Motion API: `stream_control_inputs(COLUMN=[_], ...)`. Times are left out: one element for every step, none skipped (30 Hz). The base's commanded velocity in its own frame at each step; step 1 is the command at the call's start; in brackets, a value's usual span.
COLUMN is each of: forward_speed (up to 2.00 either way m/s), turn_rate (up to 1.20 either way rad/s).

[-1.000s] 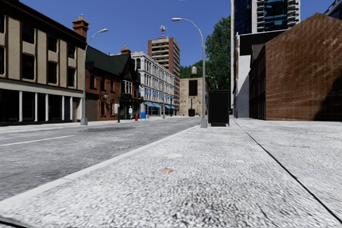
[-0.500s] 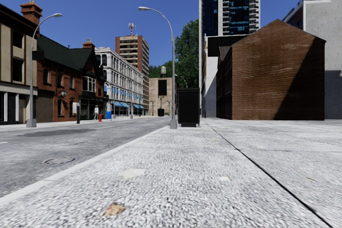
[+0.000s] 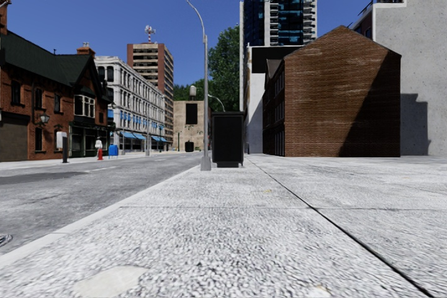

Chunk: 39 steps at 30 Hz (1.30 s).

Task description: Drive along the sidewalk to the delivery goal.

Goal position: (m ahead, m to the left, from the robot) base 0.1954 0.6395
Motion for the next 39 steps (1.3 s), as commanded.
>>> stream_control_inputs(forward_speed=[2.00,2.00,2.00,2.00,2.00,2.00,2.00,2.00,2.00,2.00,2.00,2.00,1.94,1.75,1.56,1.42,1.33,1.29,1.24,1.07,0.73,0.37,0.37,0.02,0.00,0.00,0.00,0.00,0.00,0.00,0.00,0.00,0.00,0.00,0.00,0.00,0.00,0.00,0.00], turn_rate=[-1.20,-0.05,0.00,0.00,0.00,0.00,0.00,0.00,0.00,0.00,0.00,0.00,0.00,0.00,0.00,0.00,0.00,0.00,0.00,0.00,0.00,0.00,0.00,0.00,0.00,0.00,0.00,0.00,0.00,0.00,0.00,0.00,0.00,0.00,0.00,0.00,0.00,0.00,0.00])
